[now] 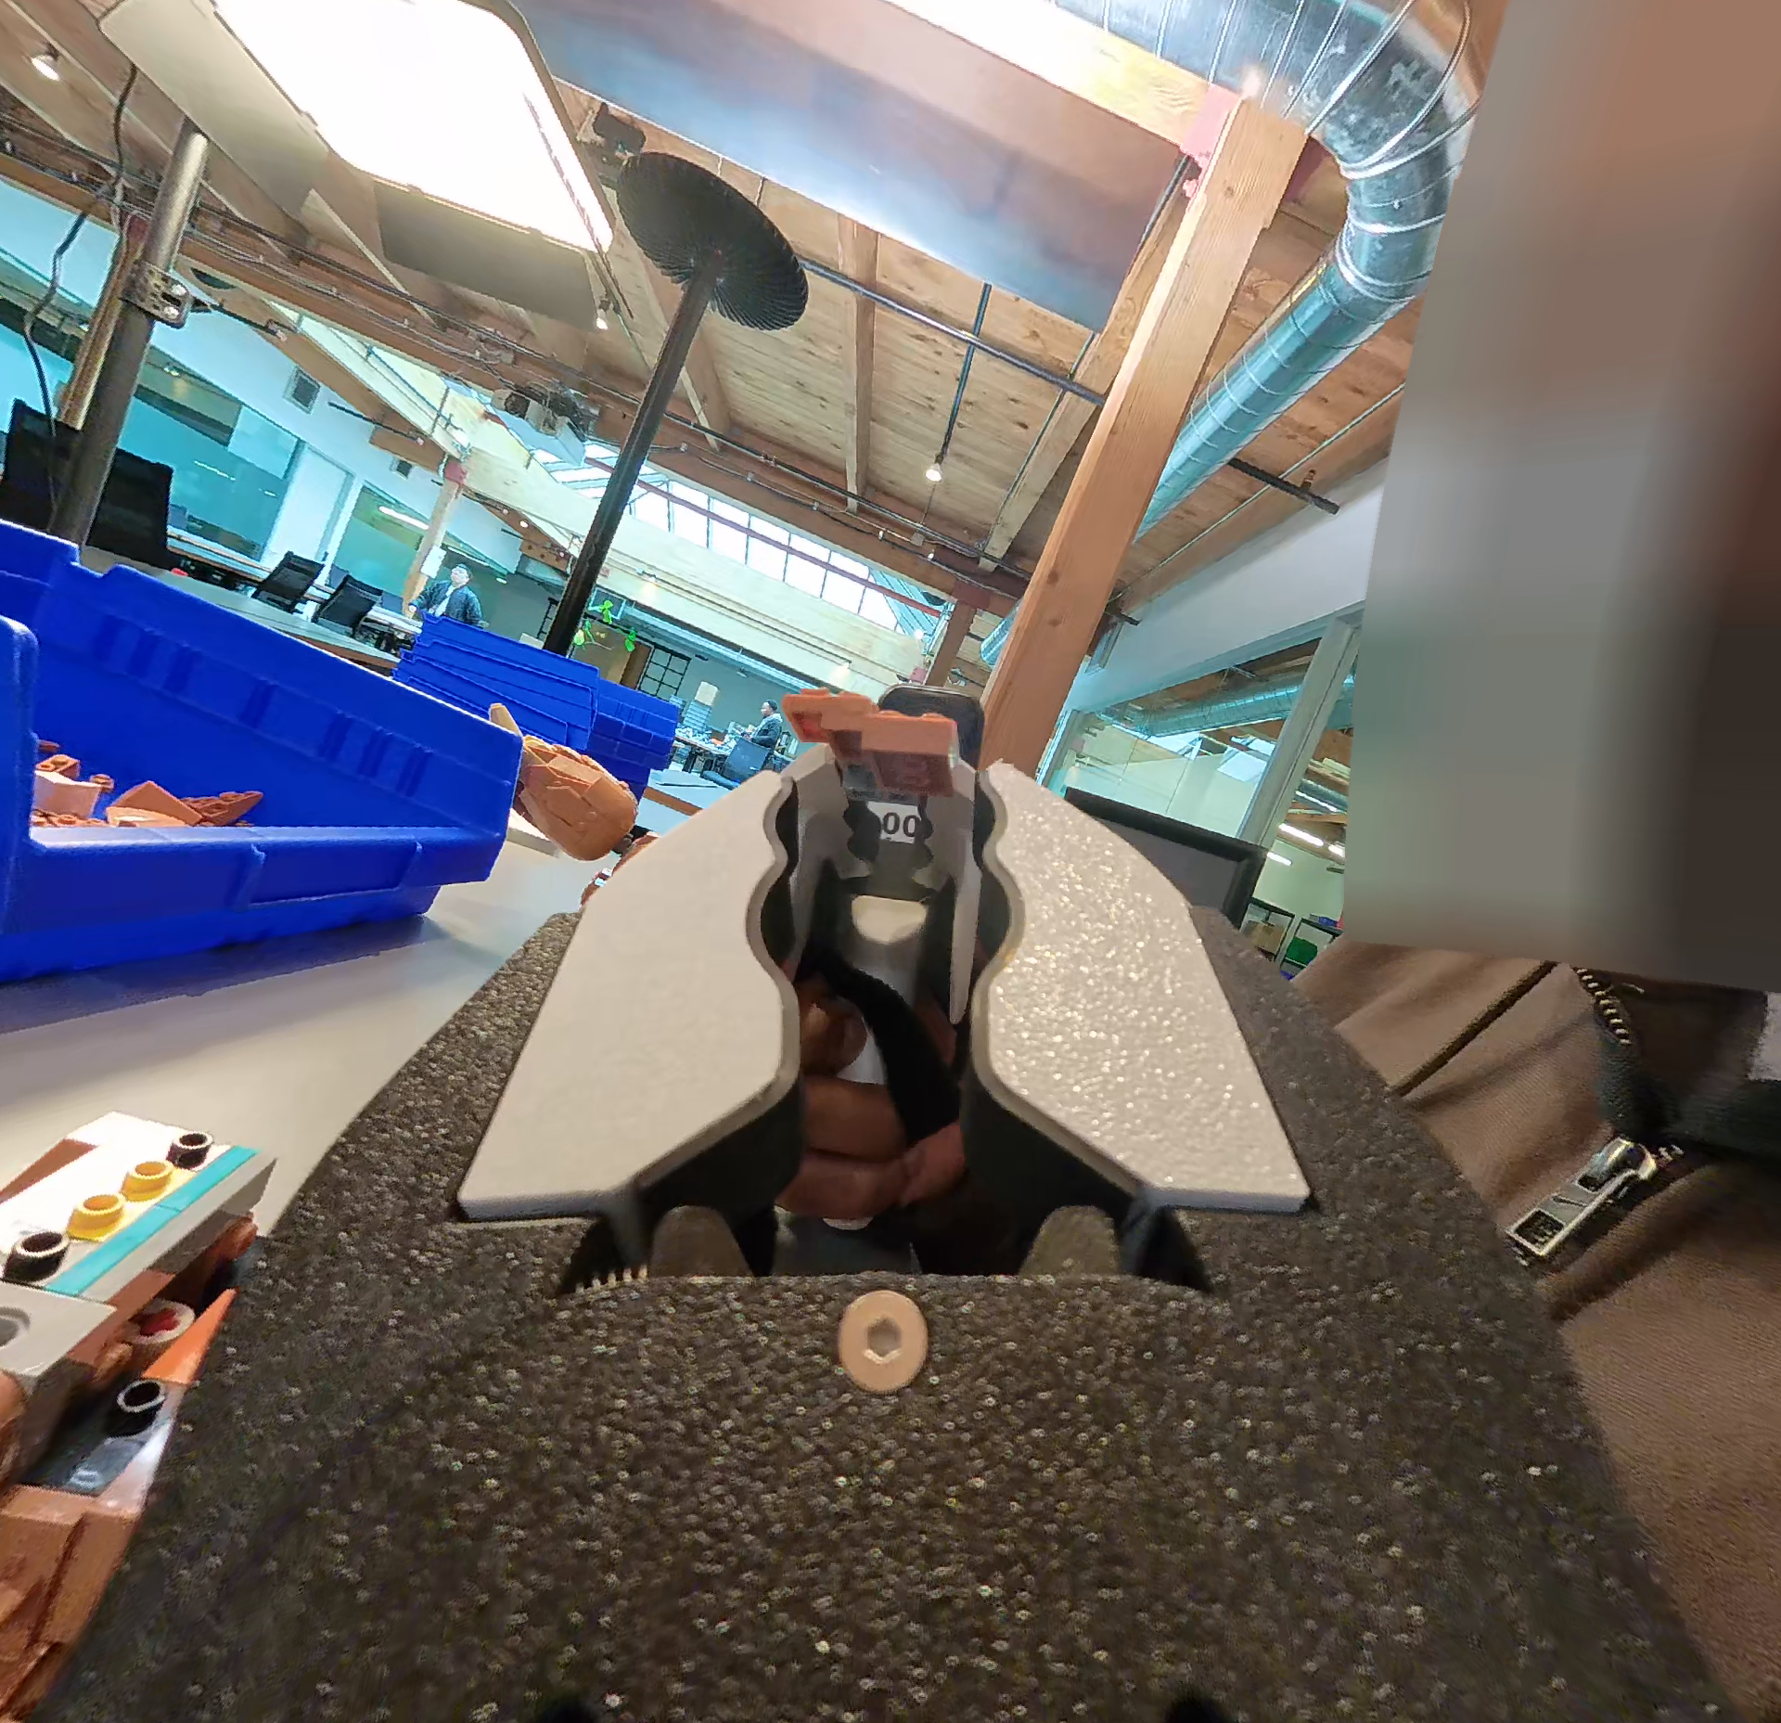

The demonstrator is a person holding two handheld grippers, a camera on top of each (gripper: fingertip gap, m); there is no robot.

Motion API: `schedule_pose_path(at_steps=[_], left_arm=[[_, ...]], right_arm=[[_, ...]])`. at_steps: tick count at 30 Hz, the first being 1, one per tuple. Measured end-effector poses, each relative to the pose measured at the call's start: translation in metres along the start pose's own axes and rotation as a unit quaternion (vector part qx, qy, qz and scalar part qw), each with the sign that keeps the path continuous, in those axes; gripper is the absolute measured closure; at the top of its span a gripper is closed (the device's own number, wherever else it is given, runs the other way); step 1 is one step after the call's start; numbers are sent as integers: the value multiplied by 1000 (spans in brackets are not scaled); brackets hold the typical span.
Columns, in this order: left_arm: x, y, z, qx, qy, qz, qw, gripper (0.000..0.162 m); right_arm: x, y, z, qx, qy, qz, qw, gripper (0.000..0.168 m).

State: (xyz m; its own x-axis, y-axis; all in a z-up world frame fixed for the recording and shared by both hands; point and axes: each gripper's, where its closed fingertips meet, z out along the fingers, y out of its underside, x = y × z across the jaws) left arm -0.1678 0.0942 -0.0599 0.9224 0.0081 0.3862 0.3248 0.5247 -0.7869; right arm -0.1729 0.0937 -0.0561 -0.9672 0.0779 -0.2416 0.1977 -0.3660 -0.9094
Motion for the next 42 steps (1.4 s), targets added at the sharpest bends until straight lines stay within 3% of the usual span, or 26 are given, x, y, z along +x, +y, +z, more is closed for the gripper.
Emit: schedule_pose_path(at_steps=[7,10,21,25,28,33,36,42], left_arm=[[-1,-1,-1,3,-11,20,1000,133],[4,-1,-1,2,0,29,1000,144],[12,-6,-6,5,-22,131,991,146],[6,-5,-11,-33,-53,170,983,146],[-4,2,-17,-101,-94,251,958,146],[-18,25,-26,-216,-132,395,883,145],[-21,31,-26,-237,-142,428,860,145],[-20,36,-26,-251,-136,457,842,145]], right_arm=[[-1,6,4,-15,9,-19,1000,153],[0,7,4,-16,11,-15,1000,153],[-5,7,3,-18,19,-70,997,151],[1,4,-1,-18,36,-86,996,151],[7,7,-5,-42,49,-106,992,151],[13,32,-7,-124,67,-155,978,151],[12,37,-6,-136,67,-171,974,154],[10,36,-8,-138,58,-164,975,154]])
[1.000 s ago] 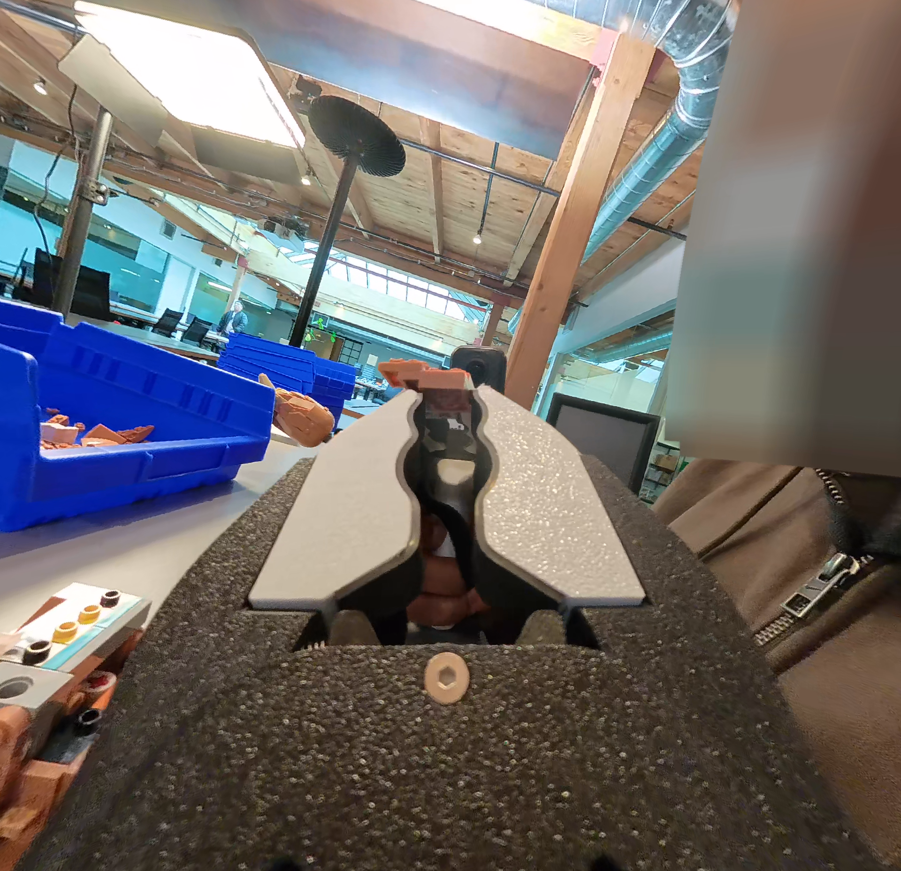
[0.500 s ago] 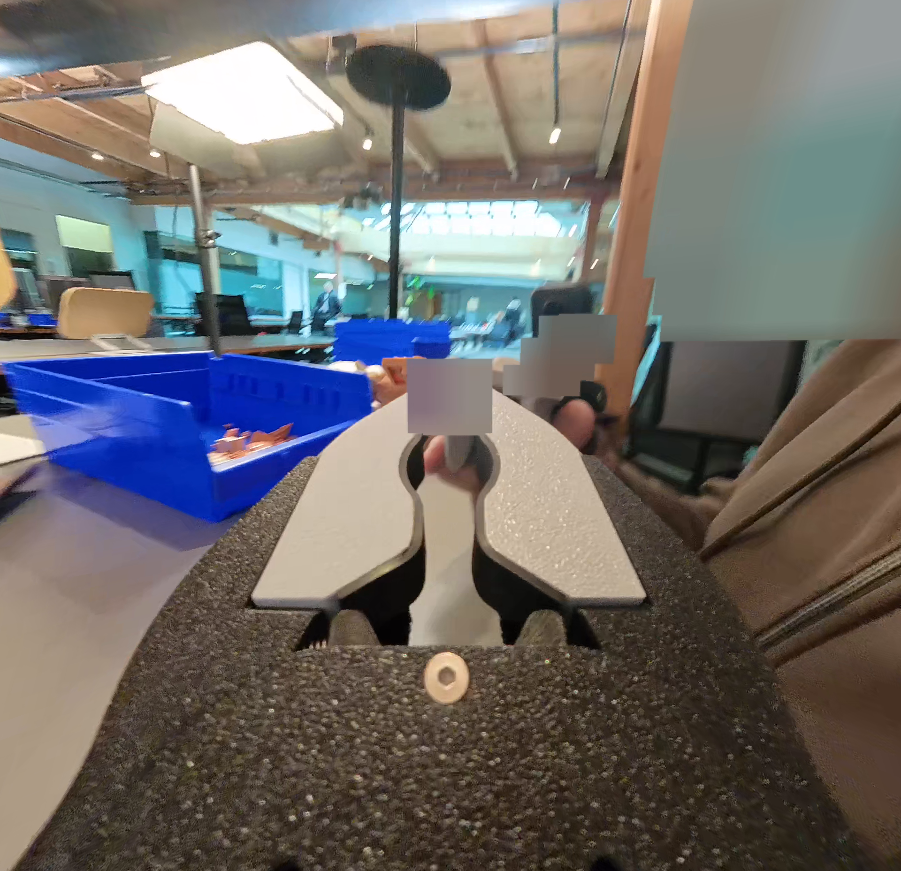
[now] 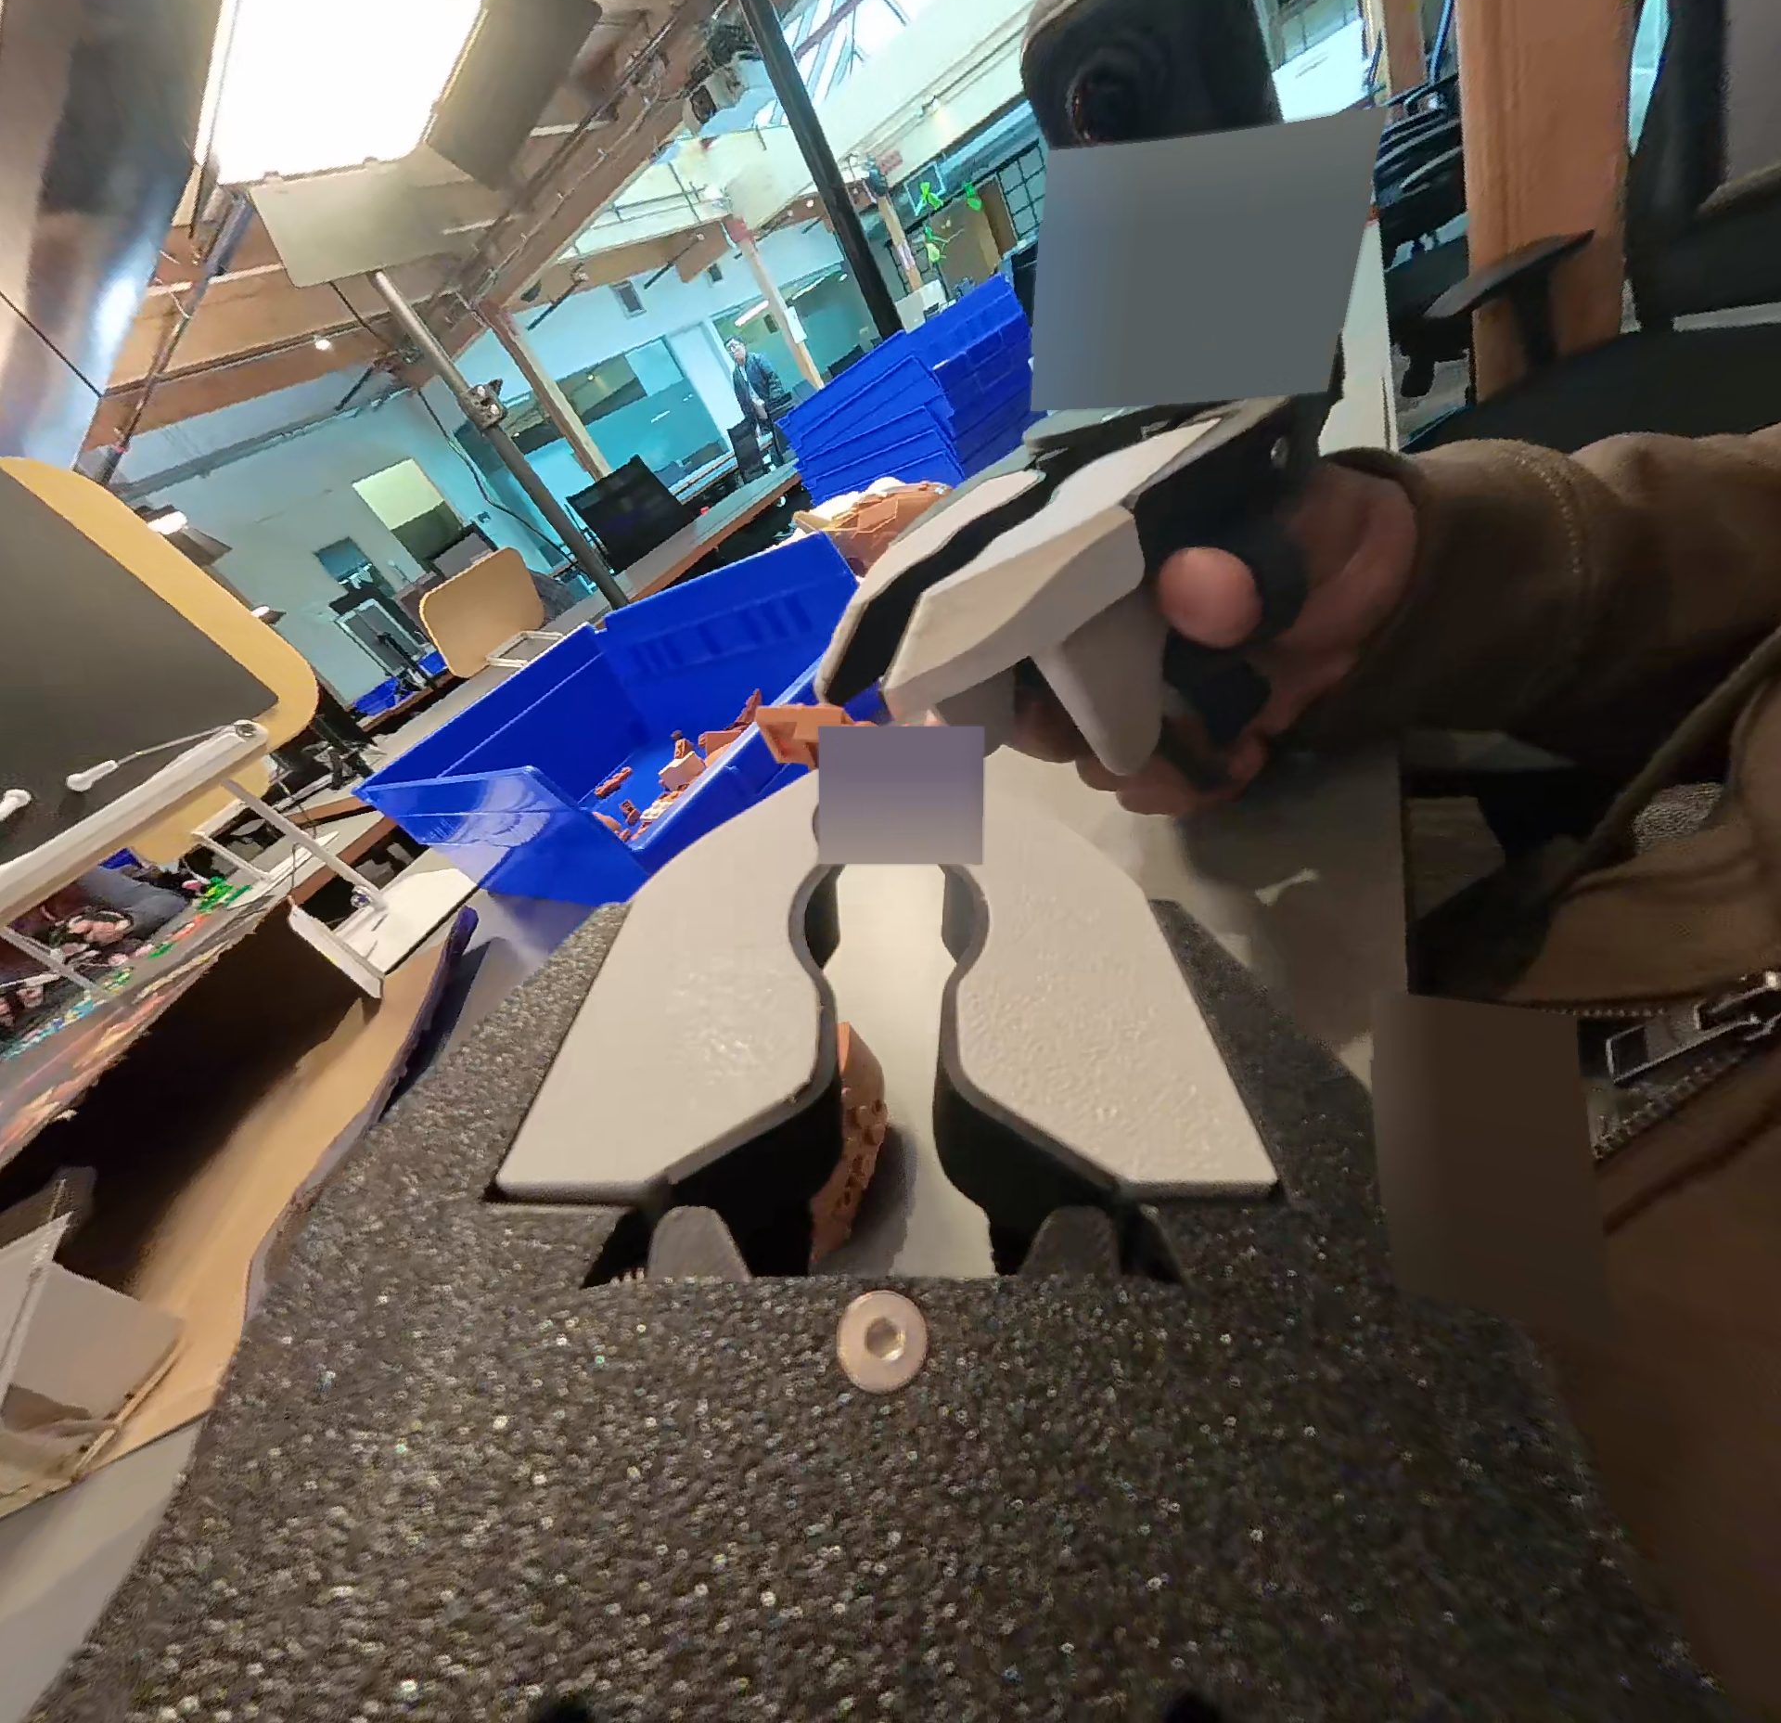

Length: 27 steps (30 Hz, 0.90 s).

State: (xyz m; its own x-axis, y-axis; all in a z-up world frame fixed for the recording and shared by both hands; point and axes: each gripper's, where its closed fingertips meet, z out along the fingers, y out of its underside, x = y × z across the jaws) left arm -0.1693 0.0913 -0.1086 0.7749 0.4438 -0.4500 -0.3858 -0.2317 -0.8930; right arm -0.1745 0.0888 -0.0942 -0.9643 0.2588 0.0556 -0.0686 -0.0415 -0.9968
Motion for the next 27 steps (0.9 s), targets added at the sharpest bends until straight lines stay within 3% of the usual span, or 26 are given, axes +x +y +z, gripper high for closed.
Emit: schedule_pose_path(at_steps=[9,17,27], left_arm=[[13,-2,2,3,32,17,999,145],[34,8,3,-28,91,30,995,145],[46,10,-5,-24,137,38,990,145]], right_arm=[[-4,7,-12,-29,-18,-44,998,154],[-13,36,-23,-110,-16,-250,962,157],[-25,38,-23,-105,-46,-256,960,157]])
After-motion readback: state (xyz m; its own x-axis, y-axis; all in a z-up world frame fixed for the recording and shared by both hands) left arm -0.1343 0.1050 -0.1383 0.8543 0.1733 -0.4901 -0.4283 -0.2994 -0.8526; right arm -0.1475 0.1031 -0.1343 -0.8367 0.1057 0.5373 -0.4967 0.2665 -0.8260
